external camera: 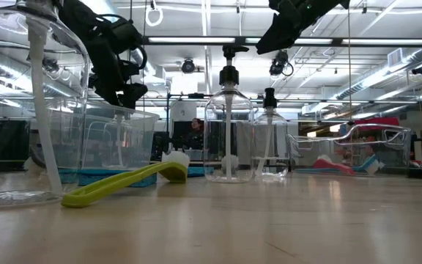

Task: Pick & Place Kitchen Sink Supplies
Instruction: Put the transparent bottle spray into the transparent container

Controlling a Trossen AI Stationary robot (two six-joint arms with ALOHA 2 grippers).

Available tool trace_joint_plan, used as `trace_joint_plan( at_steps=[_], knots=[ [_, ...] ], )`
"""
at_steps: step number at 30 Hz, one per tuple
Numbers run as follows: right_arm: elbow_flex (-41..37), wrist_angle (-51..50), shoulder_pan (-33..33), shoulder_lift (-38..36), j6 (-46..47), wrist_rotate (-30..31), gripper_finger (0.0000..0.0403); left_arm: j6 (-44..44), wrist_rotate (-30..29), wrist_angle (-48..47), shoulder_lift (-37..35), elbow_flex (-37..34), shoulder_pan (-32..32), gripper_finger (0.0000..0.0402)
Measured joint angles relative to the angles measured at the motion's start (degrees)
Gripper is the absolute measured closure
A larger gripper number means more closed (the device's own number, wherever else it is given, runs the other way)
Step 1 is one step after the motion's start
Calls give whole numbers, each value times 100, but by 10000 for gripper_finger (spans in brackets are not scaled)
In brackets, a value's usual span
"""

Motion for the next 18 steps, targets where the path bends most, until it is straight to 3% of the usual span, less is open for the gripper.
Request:
trace_joint_plan(
  at_steps=[18],
  knots=[
    [0,-2,0,0,-11,-13,176,823,-281,-636,0,1471,-2,96]
  ],
)
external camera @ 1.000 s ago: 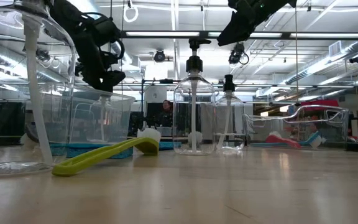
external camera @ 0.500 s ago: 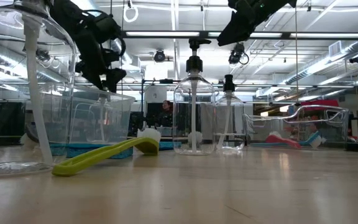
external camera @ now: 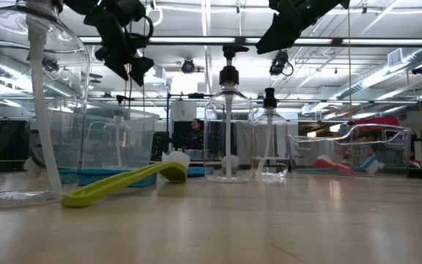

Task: Pick & Place Kitchen Sink Supplies
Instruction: Put the transparent bottle spray into the transparent container

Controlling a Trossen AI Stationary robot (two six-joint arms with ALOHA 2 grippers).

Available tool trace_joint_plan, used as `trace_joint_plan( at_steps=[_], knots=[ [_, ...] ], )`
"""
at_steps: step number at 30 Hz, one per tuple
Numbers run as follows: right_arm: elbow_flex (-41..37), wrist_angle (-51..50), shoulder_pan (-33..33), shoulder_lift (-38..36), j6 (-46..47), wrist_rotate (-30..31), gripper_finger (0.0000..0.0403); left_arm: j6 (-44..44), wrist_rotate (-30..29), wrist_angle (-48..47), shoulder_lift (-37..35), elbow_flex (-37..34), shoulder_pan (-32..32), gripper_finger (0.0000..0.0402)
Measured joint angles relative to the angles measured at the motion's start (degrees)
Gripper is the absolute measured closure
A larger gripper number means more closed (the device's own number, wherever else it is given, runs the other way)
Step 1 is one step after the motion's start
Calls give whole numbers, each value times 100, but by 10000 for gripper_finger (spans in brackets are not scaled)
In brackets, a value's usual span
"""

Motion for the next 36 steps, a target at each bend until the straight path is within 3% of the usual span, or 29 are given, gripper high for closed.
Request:
trace_joint_plan(
  at_steps=[10,19,26,36],
  knots=[
    [0,0,0,0,-18,0,176,-37,63,-131,0,958,-342,97],
    [0,-1,0,0,-18,0,176,-83,103,-107,-2,1336,-1037,97],
    [0,-2,0,0,-18,-9,176,-688,934,-91,0,1336,-1660,97],
    [0,-18,2,0,-18,-913,176,-807,1126,-86,23,1336,-2578,97]
  ],
)
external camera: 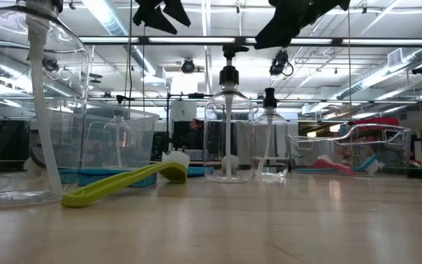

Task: Pick & Place Kitchen Sink Supplies
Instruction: Put the transparent bottle spray into the transparent container

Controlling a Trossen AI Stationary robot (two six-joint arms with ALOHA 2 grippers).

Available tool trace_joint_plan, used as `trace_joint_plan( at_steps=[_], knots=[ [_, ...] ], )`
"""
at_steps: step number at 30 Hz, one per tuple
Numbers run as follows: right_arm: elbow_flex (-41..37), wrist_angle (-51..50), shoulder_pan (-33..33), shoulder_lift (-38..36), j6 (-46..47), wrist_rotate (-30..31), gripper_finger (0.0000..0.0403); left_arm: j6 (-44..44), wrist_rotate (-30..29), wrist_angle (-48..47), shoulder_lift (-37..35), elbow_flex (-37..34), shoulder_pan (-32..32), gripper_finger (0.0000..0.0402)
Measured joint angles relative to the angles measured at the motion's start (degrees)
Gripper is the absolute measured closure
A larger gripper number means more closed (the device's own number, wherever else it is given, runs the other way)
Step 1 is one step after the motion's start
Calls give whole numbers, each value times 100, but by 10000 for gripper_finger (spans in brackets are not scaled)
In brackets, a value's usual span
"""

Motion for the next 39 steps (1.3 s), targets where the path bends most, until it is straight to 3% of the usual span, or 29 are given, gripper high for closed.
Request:
trace_joint_plan(
  at_steps=[6,14,23,34,39],
  knots=[
    [0,-261,88,0,0,-540,176,-2,0,6,1,-2,-472,97],
    [0,-703,509,2,-33,-565,176,-31,-2,6,1,-2,-788,97],
    [0,-778,1049,2,-30,58,176,-42,-4,4,1,-2,-809,97],
    [0,-1496,1411,2,215,303,176,-148,105,-18,1,-4,-809,97],
    [0,-1892,1475,2,183,1133,176,-147,148,-22,1,-4,-809,97]
  ],
)
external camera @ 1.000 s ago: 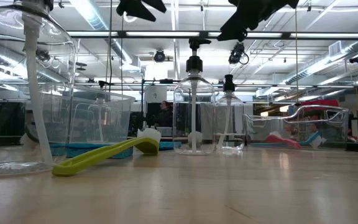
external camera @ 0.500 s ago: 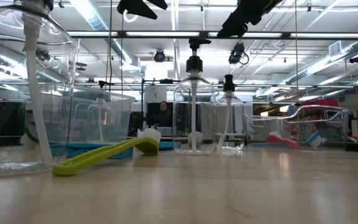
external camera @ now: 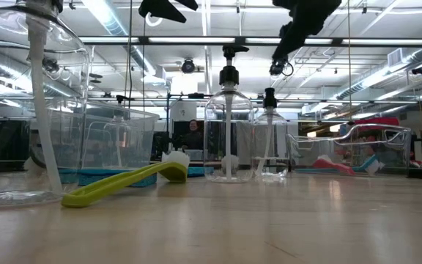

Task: Pick & Place Kitchen Sink Supplies
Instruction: Put the transparent bottle spray into the transparent container

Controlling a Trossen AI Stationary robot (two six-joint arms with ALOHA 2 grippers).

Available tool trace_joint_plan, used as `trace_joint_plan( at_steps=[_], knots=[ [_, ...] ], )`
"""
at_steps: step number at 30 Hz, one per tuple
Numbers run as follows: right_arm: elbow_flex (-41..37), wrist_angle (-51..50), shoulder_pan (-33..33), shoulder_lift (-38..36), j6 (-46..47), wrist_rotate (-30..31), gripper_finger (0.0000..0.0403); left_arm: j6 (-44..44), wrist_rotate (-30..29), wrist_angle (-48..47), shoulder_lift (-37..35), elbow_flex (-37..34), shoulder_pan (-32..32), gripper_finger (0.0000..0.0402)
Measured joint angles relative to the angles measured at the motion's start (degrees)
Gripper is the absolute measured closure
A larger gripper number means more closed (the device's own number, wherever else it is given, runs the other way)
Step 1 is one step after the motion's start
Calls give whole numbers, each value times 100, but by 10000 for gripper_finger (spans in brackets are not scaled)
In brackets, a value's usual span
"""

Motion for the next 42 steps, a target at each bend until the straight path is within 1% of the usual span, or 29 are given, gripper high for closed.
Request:
trace_joint_plan(
  at_steps=[2,7,10,12,14,15,19,21,24,27,32,37,42],
  knots=[
    [0,-13,-2,0,-33,352,176,0,-2,0,0,0,0,97],
    [0,218,-2,0,-387,924,176,2,-2,0,0,0,2,97],
    [1,413,-2,0,167,1592,176,0,-2,0,0,0,11,97],
    [0,531,-21,0,492,1742,176,0,-6,0,0,0,13,97],
    [0,592,-54,0,492,1646,176,0,-20,0,0,0,13,97],
    [2,581,-69,0,340,1467,176,2,-20,0,0,0,13,97],
    [0,280,-198,0,-768,493,176,7,-22,0,0,0,13,97],
    [1,152,-285,0,-1329,175,176,9,-22,0,0,0,13,97],
    [0,89,-394,0,-2031,161,176,9,-22,-2,0,0,13,97],
    [0,165,-519,0,-2527,242,176,9,-22,-13,0,0,13,97],
    [2,293,-674,49,-2860,207,176,11,-24,-15,0,-1,13,97],
    [4,319,-802,220,-3301,-252,176,15,-24,-21,0,-2,13,97],
    [4,469,-877,337,-3676,-268,176,17,-51,-111,0,-2,13,97]
  ],
)
